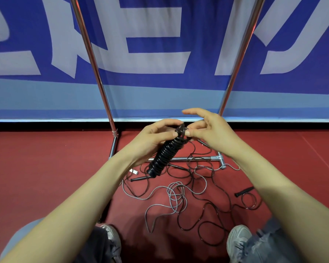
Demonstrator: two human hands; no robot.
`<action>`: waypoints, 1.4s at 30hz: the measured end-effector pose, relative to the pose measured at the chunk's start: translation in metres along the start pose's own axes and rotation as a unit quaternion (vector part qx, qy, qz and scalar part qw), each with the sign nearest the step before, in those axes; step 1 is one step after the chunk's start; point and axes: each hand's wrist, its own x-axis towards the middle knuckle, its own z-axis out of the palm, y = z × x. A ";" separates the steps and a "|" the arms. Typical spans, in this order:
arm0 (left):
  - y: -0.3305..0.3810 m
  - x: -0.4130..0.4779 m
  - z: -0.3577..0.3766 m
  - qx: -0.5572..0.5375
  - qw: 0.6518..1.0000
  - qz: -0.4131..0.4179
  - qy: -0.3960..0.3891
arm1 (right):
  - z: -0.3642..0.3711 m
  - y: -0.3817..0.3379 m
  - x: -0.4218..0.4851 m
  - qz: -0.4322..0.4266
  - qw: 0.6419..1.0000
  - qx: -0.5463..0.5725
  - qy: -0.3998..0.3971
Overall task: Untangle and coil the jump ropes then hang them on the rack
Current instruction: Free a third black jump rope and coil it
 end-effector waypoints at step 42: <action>-0.001 -0.005 0.002 0.055 0.995 0.050 0.068 | 0.012 0.002 -0.006 -0.098 0.995 0.029 -0.016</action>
